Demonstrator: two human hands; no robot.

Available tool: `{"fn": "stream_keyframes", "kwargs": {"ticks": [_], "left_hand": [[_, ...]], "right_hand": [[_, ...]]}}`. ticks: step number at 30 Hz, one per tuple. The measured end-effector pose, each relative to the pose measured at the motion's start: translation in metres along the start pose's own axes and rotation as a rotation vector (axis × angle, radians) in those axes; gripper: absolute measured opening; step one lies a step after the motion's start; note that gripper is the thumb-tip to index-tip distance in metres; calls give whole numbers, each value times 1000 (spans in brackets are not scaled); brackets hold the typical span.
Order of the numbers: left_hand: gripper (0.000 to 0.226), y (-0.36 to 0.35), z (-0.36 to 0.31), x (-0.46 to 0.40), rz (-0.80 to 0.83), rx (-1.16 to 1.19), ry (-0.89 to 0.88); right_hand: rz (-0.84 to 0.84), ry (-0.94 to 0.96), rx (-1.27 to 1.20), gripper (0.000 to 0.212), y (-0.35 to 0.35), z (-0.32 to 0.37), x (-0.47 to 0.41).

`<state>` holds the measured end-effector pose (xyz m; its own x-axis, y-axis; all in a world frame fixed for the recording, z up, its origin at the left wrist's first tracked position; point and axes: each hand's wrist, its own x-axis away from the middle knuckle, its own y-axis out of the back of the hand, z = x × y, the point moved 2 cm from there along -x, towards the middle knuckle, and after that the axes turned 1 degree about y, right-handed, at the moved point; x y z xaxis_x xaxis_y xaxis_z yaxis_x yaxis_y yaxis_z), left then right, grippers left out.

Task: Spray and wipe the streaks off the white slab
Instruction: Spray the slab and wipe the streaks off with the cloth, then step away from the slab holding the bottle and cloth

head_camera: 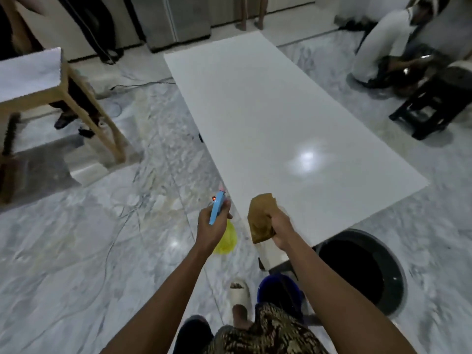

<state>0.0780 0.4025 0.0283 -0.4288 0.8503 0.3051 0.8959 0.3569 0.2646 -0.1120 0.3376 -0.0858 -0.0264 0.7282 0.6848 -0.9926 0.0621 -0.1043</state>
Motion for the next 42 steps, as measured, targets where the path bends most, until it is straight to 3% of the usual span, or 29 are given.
{"fn": "stream_keyframes", "kwargs": {"ticks": [7,10,14,17,19,20,24,29,37,42], "left_hand": [[28,-47,-34,-87,278,-72,-102],[31,-69,-47,-123,410,-86,-142],[24,-96,-58,-165,595,-96,-198],[23,-114,-63,-193,694,-116,-240],[28,-126,-60,-209,742,-126,-262],[28,-132,-57,-215,760,-125,-262],[15,-138,-51,-228,805,-111,-282],[25,-138,-52,-233,852,-142,-284],[12,-136,-57,-235,909,-213,-335],[40,-127,-60,-237,962,-382,-414]], "right_hand": [[-378,63,-9,41,28,29,3],[-544,110,-14,49,39,41,3],[-758,242,242,27,41,56,12],[-897,495,423,35,30,67,11],[-874,687,623,45,20,60,-6],[-838,689,733,48,18,44,-19],[-666,408,996,44,-1,-40,-55],[-688,340,851,41,-18,-43,-52],[-469,76,920,49,-19,-16,-41],[-540,-21,856,32,-25,8,-46]]}}
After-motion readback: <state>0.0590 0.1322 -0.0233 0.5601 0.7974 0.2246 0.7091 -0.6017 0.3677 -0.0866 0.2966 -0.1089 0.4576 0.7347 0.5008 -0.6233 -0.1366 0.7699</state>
